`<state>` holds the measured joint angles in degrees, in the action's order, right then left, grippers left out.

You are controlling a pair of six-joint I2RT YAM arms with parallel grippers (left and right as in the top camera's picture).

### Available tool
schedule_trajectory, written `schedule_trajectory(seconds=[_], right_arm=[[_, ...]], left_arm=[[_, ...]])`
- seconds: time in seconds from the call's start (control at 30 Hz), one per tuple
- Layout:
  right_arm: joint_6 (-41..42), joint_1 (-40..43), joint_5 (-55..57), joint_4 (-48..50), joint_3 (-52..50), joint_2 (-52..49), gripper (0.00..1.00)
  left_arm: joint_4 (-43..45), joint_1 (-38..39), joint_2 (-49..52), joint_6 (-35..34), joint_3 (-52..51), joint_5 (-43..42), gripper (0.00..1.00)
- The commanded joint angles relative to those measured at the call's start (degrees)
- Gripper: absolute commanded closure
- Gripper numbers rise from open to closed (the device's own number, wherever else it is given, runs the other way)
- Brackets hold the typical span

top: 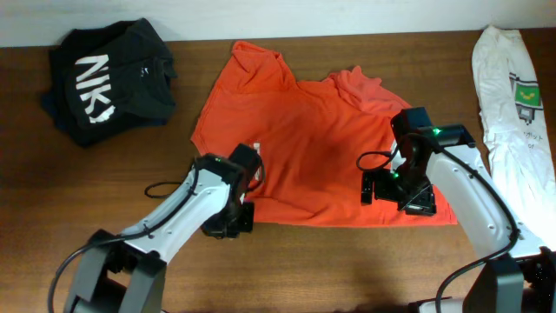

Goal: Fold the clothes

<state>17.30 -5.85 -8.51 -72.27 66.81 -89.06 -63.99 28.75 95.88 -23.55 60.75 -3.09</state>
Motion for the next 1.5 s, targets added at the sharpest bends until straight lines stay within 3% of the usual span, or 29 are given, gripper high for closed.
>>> schedule_trajectory(seconds=[0.0, 0.2, 0.27, 0.37, 0.4, 0.47, 0.5, 0.67, 0.73, 0.8, 0.83, 1.0, 1.1, 1.17, 1.27, 1.47], right_arm=[[-0.3, -0.5, 0.1, 0.1, -0.2, 0.8, 0.01], [-0.4, -0.5, 0.1, 0.1, -0.2, 0.8, 0.01], [-0.3, -0.5, 0.1, 0.1, -0.2, 0.8, 0.01], [-0.4, -0.5, 0.1, -0.2, -0.2, 0.8, 0.01], [-0.4, -0.5, 0.1, -0.3, -0.2, 0.8, 0.01], [-0.4, -0.5, 0.1, -0.1, -0.2, 0.8, 0.01], [-0.4, -0.5, 0.1, 0.0, -0.2, 0.8, 0.01], [-0.4, -0.5, 0.1, -0.3, -0.2, 0.8, 0.01], [-0.6, -0.5, 0.1, -0.5, -0.2, 0.8, 0.01], [-0.6, -0.5, 0.1, -0.5, -0.2, 0.8, 0.01], [-0.6, -0.5, 0.1, -0.2, -0.2, 0.8, 0.01], [-0.6, -0.5, 0.1, 0.3, -0.2, 0.8, 0.01], [-1.0, -0.5, 0.1, 0.9, -0.2, 0.8, 0.01], [-1.0, -0.5, 0.1, 1.6, -0.2, 0.8, 0.01], [-1.0, -0.5, 0.1, 1.6, -0.2, 0.8, 0.01], [-1.0, -0.5, 0.1, 1.4, -0.3, 0.8, 0.01]], left_arm=[[-6.1, 0.6, -2.0, -4.2, 4.3, -6.6, 0.99], [-12.7, 6.1, -10.2, -6.9, 4.6, -7.7, 1.0], [-15.1, 7.1, -10.6, -6.8, 4.6, -7.6, 0.93], [-17.8, 8.3, -10.6, -6.8, 4.5, -7.9, 0.92], [-18.2, 9.0, -10.6, -6.8, 4.5, -7.9, 0.8], [-17.9, 10.4, -10.6, -6.8, 4.5, -7.8, 0.42], [-17.9, 10.5, -10.6, -6.8, 4.5, -7.1, 0.37], [-13.4, 5.2, -10.6, -9.0, 4.5, -2.0, 0.39], [-11.5, -0.8, -10.6, -8.9, 4.4, -1.1, 0.53], [-11.8, -5.5, -10.6, -6.7, 2.8, -1.2, 0.75], [-11.6, -6.7, -10.6, -6.6, 0.5, -1.1, 0.78], [-4.3, -15.8, -10.6, -6.4, -11.4, -2.1, 0.71], [1.9, -22.7, -10.6, -0.3, -16.2, -6.8, 0.66], [7.6, -23.0, -10.6, -0.3, -19.1, -8.1, 0.64], [11.3, -22.9, -10.5, -1.6, -20.3, -10.7, 0.48], [12.2, -22.9, -10.5, -2.5, -20.8, -9.8, 0.46]])
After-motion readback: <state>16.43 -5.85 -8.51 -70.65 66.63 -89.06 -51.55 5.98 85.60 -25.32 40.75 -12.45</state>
